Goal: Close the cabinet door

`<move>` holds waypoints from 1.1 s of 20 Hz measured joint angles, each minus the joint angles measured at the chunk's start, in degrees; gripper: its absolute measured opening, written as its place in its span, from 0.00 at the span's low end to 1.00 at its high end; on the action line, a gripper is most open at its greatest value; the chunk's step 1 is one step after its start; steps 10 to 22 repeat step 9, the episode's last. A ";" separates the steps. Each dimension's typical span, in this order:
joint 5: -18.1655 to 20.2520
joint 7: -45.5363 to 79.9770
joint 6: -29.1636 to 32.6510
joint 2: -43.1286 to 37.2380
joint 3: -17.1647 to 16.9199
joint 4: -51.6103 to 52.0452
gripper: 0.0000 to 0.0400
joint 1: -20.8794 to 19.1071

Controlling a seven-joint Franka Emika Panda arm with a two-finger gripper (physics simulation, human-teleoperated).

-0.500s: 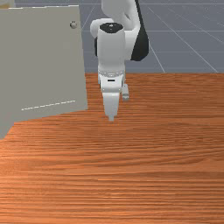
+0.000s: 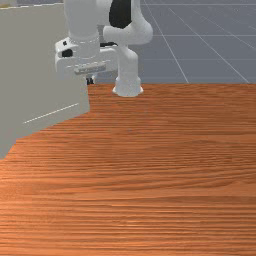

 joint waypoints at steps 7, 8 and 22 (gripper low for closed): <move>2.59 20.52 -3.38 0.27 -8.36 1.77 0.00 -1.42; 2.55 19.67 -3.13 0.48 -10.03 1.95 0.00 -1.89; 2.44 18.62 -2.94 0.64 -11.82 2.20 0.00 -2.24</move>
